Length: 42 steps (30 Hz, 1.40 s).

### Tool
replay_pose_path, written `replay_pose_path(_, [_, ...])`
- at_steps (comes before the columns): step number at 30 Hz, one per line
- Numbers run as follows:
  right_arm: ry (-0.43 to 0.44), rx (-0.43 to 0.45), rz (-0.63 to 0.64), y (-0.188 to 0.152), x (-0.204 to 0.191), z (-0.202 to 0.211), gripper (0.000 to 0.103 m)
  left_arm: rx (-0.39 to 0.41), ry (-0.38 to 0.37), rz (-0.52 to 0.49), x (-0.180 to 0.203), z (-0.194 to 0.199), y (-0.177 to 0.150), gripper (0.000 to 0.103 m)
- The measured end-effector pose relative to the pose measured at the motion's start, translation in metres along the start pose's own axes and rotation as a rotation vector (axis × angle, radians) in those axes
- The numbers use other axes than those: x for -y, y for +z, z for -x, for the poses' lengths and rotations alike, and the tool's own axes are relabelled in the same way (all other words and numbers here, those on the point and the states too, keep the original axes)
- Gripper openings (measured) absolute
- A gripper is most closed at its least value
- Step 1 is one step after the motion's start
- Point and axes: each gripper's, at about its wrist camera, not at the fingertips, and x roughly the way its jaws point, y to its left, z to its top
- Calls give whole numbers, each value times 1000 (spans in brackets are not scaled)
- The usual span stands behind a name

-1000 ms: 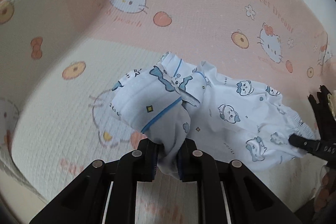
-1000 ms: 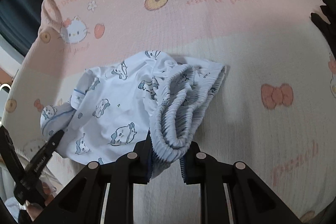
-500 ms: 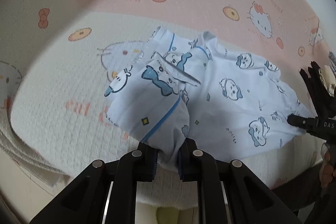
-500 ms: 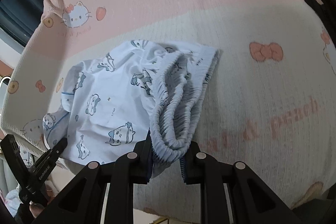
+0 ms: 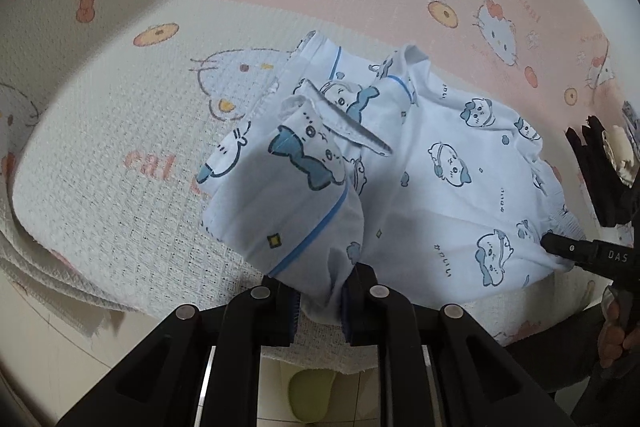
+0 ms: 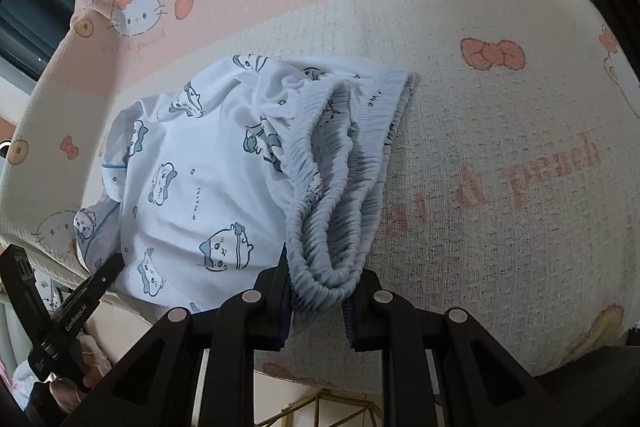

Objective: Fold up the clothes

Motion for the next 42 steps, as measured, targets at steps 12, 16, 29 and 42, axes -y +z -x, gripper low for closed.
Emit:
replay_pose_path(12, [-21,32,-12,-2,-25,-13,36,-87,-278,261,-20,2,4,72])
replay_pose_path(16, [-83,14,33,-1,-44,-16,50,-122,-265,263,-10,6,2,78])
replay_pose_path(29, [-98,130,-34,4,-56,23,63,-16,-14,38,2,46,7,78])
replay_pose_path(42, [-71,212,10,8,-19,68,63,52,84,-93,20,47,40,78])
